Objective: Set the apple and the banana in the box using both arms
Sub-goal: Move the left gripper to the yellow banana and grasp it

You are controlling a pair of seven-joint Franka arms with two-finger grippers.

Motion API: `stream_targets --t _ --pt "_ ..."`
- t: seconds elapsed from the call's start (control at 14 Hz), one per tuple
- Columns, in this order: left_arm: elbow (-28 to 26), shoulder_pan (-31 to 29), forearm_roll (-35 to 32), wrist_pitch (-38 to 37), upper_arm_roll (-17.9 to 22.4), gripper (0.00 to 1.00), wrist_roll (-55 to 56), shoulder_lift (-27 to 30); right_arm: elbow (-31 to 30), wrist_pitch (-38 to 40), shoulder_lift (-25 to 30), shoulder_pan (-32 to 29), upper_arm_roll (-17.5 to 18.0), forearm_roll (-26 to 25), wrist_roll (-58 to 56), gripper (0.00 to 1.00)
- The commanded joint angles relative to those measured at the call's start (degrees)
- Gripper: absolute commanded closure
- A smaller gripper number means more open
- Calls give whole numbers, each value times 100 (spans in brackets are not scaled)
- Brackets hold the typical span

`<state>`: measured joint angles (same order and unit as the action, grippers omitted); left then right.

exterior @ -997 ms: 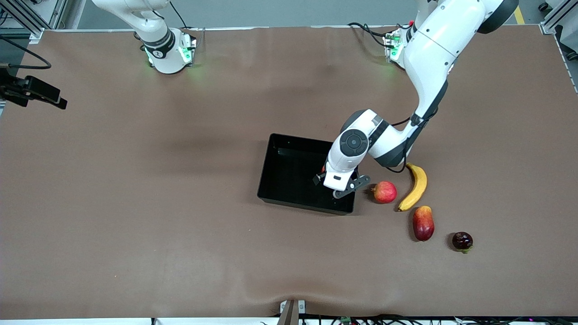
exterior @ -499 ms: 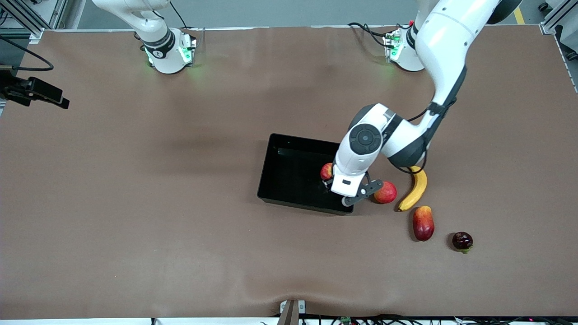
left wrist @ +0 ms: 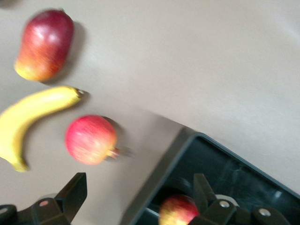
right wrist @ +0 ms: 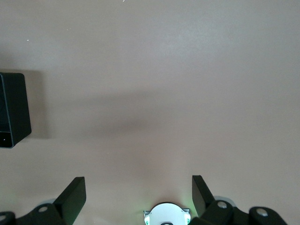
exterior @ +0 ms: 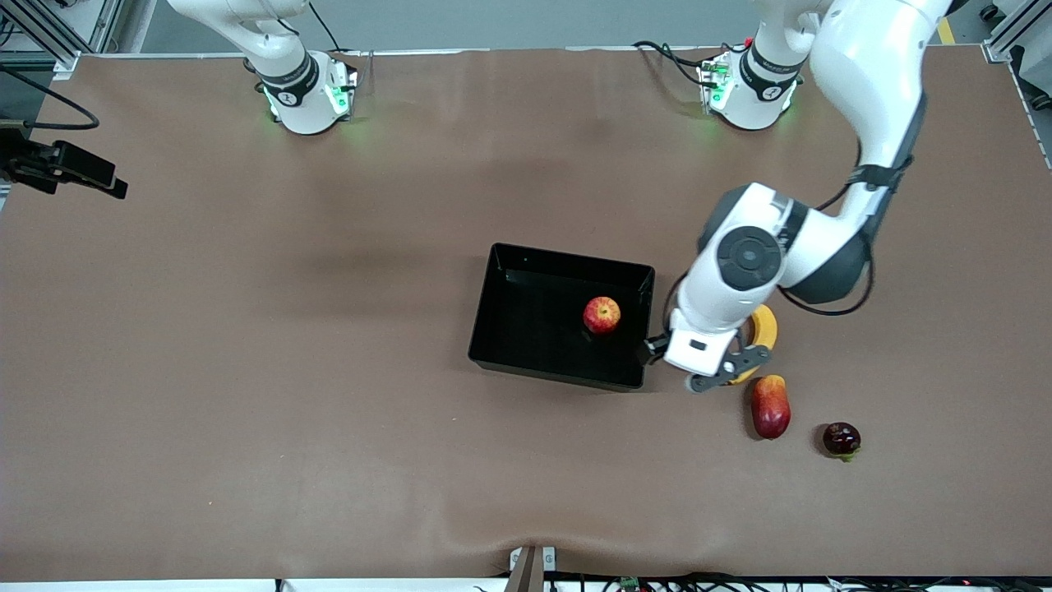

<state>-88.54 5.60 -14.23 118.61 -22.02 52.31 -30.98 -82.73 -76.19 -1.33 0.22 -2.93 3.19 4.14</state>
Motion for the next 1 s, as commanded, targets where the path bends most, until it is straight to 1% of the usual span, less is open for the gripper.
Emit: stream_targets --t 0.0,0.43,0.64,0.71,0.78,0.93 --pt "-120 -348 -115 -154 -21 0 -658 162 -59 16 72 -22 39 -29 69 0" --pt "-243 -1103 -115 -163 -21 0 -1994 75 -59 139 81 -4 39 -37 69 0" --pt "-462 -1429 -124 -5 -12 0 -2557 -66 -59 139 89 -39 39 -37 61 0" --pt "-602 -1517 -124 65 -12 0 -2820 -66 -59 139 89 -48 39 -37 60 0" --pt "-856 -1561 -124 240 -12 0 -3049 -58 -59 139 89 -48 39 -37 60 0" --pt "-1444 -1702 -263 801 -12 0 -3253 -5 -59 139 89 -75 39 -37 8 0"
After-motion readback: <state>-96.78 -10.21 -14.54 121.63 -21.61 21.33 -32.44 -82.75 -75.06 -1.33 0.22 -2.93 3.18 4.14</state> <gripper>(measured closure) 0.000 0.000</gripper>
